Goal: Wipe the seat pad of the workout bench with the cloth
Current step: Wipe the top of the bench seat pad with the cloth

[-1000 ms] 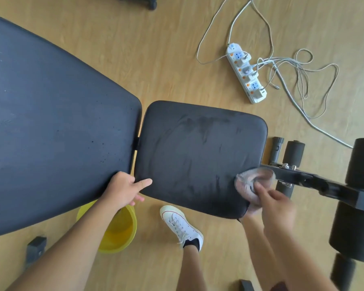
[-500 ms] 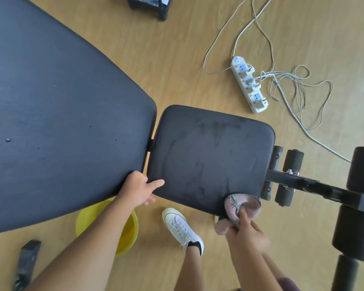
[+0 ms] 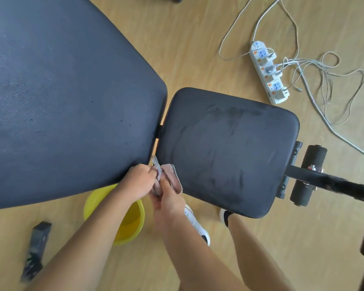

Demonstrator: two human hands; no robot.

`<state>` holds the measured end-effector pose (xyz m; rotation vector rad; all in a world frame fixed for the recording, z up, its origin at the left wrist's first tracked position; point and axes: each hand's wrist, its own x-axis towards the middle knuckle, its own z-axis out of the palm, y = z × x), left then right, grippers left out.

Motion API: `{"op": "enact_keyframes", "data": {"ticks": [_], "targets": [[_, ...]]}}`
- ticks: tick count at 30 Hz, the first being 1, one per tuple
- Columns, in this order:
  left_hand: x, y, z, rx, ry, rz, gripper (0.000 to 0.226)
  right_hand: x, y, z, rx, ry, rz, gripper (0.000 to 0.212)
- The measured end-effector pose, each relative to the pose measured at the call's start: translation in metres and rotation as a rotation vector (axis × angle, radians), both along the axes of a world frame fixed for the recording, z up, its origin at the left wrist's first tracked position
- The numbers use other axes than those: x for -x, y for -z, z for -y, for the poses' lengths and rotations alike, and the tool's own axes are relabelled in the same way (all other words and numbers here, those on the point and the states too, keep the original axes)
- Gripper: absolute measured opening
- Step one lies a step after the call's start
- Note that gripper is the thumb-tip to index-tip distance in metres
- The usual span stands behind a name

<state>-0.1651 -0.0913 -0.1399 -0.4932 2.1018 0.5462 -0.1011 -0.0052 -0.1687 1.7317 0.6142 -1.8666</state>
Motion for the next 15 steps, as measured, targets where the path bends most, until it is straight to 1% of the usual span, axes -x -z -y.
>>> {"op": "enact_keyframes", "data": {"ticks": [1,3,4,5,6,8,10,11,12,13,15], "targets": [[-0.002,0.001,-0.001,0.005,-0.001,-0.024,0.044,-0.002,-0.009,-0.017,-0.025,-0.042,0.015,0.039],[-0.003,0.001,-0.002,0.031,-0.016,-0.05,0.054,-0.021,-0.018,-0.057,-0.163,-0.085,0.052,0.036],[-0.003,0.002,-0.003,0.048,-0.013,-0.052,0.055,-0.036,-0.017,-0.076,-0.192,-0.096,0.026,0.038],[-0.002,0.002,-0.004,0.061,-0.007,-0.041,0.055,-0.045,-0.019,-0.09,-0.208,-0.062,0.009,0.043],[0.0,0.002,-0.005,0.066,0.006,-0.039,0.055,-0.053,-0.012,-0.099,-0.2,-0.03,-0.038,0.047],[0.001,0.005,-0.003,0.047,-0.018,-0.042,0.055,-0.055,-0.003,-0.099,-0.158,-0.001,-0.067,0.055],[0.004,0.008,0.001,0.015,-0.043,-0.01,0.054,-0.041,0.0,-0.08,-0.072,0.052,-0.076,0.07],[0.006,0.007,0.002,0.001,-0.049,0.005,0.052,-0.032,-0.004,-0.066,-0.058,0.075,-0.089,0.07],[0.007,0.009,0.002,-0.013,-0.048,0.009,0.047,-0.024,-0.006,-0.052,-0.063,0.094,-0.073,0.065],[0.008,0.008,0.002,-0.022,-0.048,0.03,0.042,-0.018,-0.004,-0.04,-0.026,0.148,-0.113,0.058],[0.01,0.006,0.003,-0.063,-0.004,0.018,0.037,-0.017,-0.005,-0.032,-0.024,0.094,-0.166,0.048]]}}
